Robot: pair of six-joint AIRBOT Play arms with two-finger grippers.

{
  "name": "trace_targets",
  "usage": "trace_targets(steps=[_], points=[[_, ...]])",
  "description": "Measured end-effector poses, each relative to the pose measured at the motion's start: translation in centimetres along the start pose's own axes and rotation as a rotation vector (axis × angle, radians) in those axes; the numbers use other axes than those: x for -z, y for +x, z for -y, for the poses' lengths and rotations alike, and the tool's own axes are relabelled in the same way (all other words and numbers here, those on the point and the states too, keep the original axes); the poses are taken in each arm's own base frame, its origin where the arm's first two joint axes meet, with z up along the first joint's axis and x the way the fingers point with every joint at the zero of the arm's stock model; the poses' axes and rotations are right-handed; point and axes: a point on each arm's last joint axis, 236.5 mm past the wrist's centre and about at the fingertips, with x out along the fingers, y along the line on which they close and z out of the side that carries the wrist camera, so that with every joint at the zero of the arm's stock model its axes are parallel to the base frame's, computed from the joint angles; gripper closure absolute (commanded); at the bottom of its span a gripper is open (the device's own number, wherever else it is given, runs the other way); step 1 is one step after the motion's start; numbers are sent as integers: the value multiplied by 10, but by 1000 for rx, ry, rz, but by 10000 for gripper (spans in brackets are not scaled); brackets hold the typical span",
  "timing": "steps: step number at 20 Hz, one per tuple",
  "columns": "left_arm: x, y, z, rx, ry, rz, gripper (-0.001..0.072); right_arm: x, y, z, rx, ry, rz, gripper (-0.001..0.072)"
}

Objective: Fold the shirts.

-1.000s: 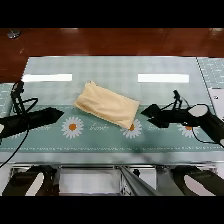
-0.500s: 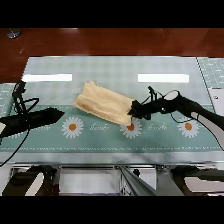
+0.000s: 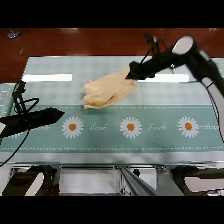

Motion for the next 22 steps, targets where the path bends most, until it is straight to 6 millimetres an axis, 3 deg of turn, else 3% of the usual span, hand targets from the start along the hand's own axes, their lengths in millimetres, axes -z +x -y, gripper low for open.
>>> trace_targets(steps=[3, 6, 9, 12, 16, 20, 22], points=[[0, 0, 0, 0, 0, 0, 687, -28, -60, 2, 135, -67, 62, 683], [0, 0, 0, 0, -1, 0, 687, -40, -123, 20, 254, -39, 142, 683], [0, 0, 0, 0, -1, 0, 687, -38, -190, 53, 354, 65, 222, 683], [1, 0, 1, 4, -3, -3, 687, -18, -251, 87, 427, 201, 278, 684], [2, 0, 5, 17, -4, -7, 687, 38, -307, 134, 522, 423, 277, 684], [1, 1, 6, 22, 6, -4, 687, 123, -332, 175, 621, 666, 233, 684], [1, 1, 7, 23, 13, -2, 687, 177, -340, 194, 695, 804, 216, 684]])
